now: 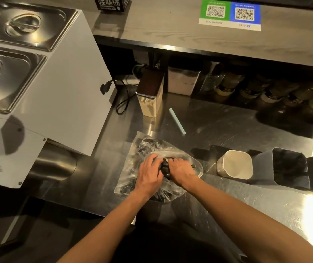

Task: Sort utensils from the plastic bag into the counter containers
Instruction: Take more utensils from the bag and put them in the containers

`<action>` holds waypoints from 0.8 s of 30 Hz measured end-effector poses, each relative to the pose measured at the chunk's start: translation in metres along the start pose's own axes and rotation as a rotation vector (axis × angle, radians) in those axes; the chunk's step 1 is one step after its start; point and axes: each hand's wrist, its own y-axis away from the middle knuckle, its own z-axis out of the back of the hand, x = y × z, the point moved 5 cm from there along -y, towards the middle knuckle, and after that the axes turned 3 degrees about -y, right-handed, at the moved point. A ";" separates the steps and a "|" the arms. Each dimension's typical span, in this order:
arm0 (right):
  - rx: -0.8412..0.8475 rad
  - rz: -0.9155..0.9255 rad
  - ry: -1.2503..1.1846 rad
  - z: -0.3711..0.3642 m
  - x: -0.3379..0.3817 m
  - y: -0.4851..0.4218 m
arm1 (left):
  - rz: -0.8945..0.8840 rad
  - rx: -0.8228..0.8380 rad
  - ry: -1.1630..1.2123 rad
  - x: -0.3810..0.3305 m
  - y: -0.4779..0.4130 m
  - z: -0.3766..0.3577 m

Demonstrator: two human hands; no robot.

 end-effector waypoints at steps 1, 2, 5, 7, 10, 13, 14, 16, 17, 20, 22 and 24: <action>0.004 0.005 -0.010 0.001 0.001 0.000 | -0.002 -0.003 0.000 0.000 0.000 0.001; 0.007 0.013 -0.023 0.003 0.001 0.000 | 0.000 -0.005 0.002 0.000 0.000 0.001; 0.018 0.030 -0.043 0.008 0.002 0.001 | 0.008 -0.002 -0.001 0.000 0.001 0.000; 0.030 0.036 -0.021 0.010 0.003 0.001 | 0.010 0.004 -0.007 0.000 0.002 -0.002; 0.041 0.033 -0.019 0.009 0.002 0.001 | -0.002 -0.002 -0.002 -0.001 0.002 -0.001; 0.036 0.046 0.001 0.010 0.000 0.004 | -0.011 -0.022 0.000 -0.004 0.002 0.003; 0.032 0.057 0.006 0.010 -0.001 0.006 | -0.014 -0.026 0.000 -0.005 0.002 0.004; 0.025 0.082 0.018 0.011 -0.003 0.009 | -0.021 -0.031 0.007 -0.006 0.002 0.006; 0.022 0.089 0.022 0.012 -0.003 0.011 | -0.028 -0.034 0.012 -0.007 0.002 0.006; 0.040 0.084 0.004 0.014 -0.006 0.014 | -0.054 -0.045 0.012 -0.011 0.003 0.008; 0.051 0.062 -0.017 0.017 -0.009 0.016 | -0.057 -0.034 -0.004 -0.011 0.003 0.008; 0.056 0.046 -0.010 0.019 -0.013 0.018 | -0.053 -0.016 -0.036 -0.011 0.003 0.007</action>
